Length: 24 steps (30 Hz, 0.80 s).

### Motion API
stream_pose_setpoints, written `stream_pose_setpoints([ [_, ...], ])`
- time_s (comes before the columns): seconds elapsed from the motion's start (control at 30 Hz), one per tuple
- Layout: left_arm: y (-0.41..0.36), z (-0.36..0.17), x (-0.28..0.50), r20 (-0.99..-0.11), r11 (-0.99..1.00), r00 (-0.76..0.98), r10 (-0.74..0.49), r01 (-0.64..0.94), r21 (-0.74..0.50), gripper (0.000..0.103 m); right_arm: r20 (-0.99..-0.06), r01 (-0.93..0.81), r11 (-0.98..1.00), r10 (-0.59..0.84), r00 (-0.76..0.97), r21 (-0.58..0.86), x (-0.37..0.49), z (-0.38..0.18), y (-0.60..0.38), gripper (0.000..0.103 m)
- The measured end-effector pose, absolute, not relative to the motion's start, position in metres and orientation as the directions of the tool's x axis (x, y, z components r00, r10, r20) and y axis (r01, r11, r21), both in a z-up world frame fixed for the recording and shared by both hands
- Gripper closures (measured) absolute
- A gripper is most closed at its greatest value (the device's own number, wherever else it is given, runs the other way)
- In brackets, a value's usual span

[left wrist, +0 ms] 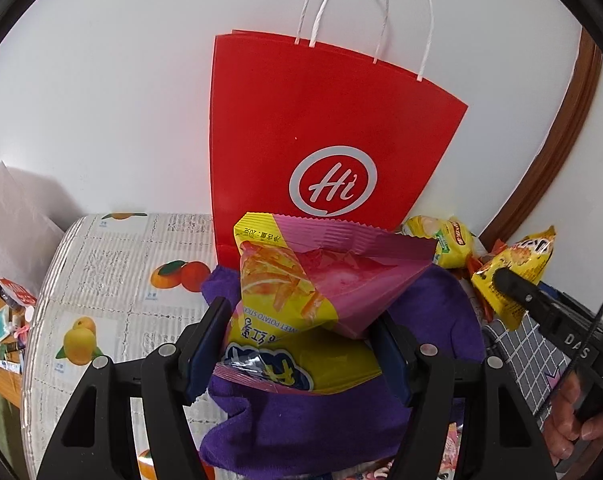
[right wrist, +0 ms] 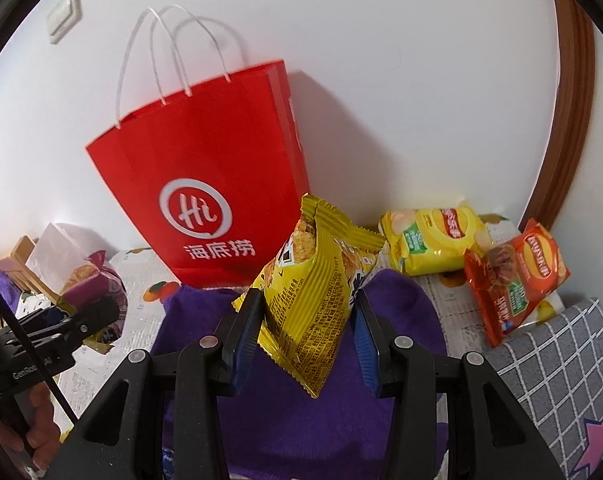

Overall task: Organize snacks
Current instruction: 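Carry the yellow bag over the purple towel and open the right tool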

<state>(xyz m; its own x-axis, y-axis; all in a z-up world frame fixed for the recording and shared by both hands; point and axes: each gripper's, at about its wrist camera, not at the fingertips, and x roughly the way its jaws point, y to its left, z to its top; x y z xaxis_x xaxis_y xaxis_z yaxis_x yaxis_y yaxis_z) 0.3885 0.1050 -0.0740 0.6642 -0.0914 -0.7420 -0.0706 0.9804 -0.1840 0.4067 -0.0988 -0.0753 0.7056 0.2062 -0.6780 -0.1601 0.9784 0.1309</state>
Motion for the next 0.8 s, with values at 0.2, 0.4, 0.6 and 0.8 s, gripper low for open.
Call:
stream_pose_setpoints([
  [0.2,0.102,-0.089,0.397,-0.769,0.983,0.635,-0.078,-0.079,-0.164,0.037,-0.707,-0.146,0.982,0.189,0.681,0.122,0.420,-0.091,-0.103,0.059],
  [0.4,0.102,-0.099,0.402,-0.788,0.985,0.614,-0.045,-0.105,-0.137,0.037,-0.742,-0.132,0.984,0.178,0.647,0.121,0.432,-0.108,-0.110,0.059],
  [0.6,0.098,-0.110,0.409,-0.810,0.987,0.585,-0.037,-0.104,-0.120,0.037,-0.782,-0.145,0.985,0.159,0.603,0.088,0.441,-0.126,-0.109,0.059],
  [0.8,0.091,-0.118,0.413,-0.820,0.991,0.571,-0.023,-0.096,-0.094,0.037,-0.804,-0.153,0.985,0.152,0.575,0.077,0.444,-0.137,-0.108,0.059],
])
